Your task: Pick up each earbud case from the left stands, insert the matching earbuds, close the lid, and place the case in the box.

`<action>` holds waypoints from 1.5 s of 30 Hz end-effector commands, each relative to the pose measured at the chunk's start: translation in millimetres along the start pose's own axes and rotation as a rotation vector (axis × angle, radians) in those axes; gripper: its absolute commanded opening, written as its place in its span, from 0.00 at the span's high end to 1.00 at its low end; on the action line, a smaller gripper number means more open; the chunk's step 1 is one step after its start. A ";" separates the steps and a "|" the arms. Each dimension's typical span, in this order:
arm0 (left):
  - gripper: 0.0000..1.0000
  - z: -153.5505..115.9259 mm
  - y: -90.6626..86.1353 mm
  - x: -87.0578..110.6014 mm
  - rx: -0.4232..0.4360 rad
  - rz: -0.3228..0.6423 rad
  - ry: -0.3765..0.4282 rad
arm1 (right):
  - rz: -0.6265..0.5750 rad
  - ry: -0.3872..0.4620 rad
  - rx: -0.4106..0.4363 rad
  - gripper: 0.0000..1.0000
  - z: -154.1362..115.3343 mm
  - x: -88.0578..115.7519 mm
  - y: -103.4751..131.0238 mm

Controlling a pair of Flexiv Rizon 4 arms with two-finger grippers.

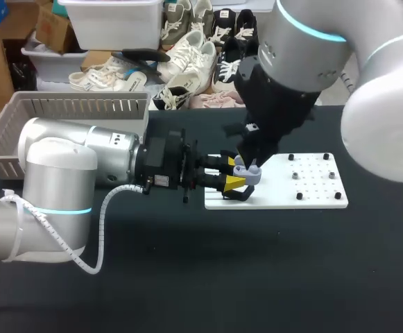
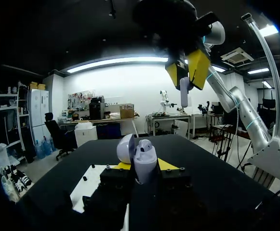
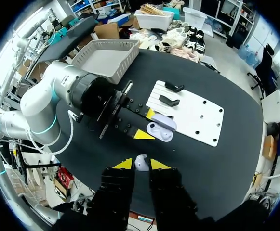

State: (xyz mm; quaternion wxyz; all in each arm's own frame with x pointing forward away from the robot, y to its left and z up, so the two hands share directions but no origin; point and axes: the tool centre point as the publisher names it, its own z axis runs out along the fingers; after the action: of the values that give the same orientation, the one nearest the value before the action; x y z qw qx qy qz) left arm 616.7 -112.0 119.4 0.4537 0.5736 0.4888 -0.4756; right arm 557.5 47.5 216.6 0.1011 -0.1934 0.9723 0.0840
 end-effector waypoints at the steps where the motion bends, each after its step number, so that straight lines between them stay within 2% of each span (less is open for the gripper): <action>1: 1.00 0.5 -0.7 0.2 -0.004 0.001 -0.001 | -0.001 0.010 0.001 1.00 -1.2 -2.2 0.9; 13: 1.00 0.5 -0.7 0.2 -0.004 0.001 -0.001 | -0.014 -0.008 -0.006 1.00 -2.8 -3.4 2.5; 19: 1.00 0.5 -0.7 0.2 -0.004 0.001 -0.001 | -0.039 -0.036 -0.007 1.00 3.1 -14.5 6.1; 29: 1.00 0.5 -0.7 0.2 -0.004 0.001 -0.001 | -0.071 -0.022 -0.020 1.00 16.5 -27.4 11.4; 45: 1.00 0.5 -0.7 0.2 -0.004 0.001 -0.001 | -0.047 -0.010 0.000 1.00 29.8 -30.9 -0.6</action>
State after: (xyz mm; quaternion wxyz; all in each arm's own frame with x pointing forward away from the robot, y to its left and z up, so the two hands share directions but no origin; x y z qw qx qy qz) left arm 616.7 -112.0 119.4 0.4537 0.5736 0.4888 -0.4756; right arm 589.6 64.4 196.3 0.1078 -0.2158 0.9670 0.0822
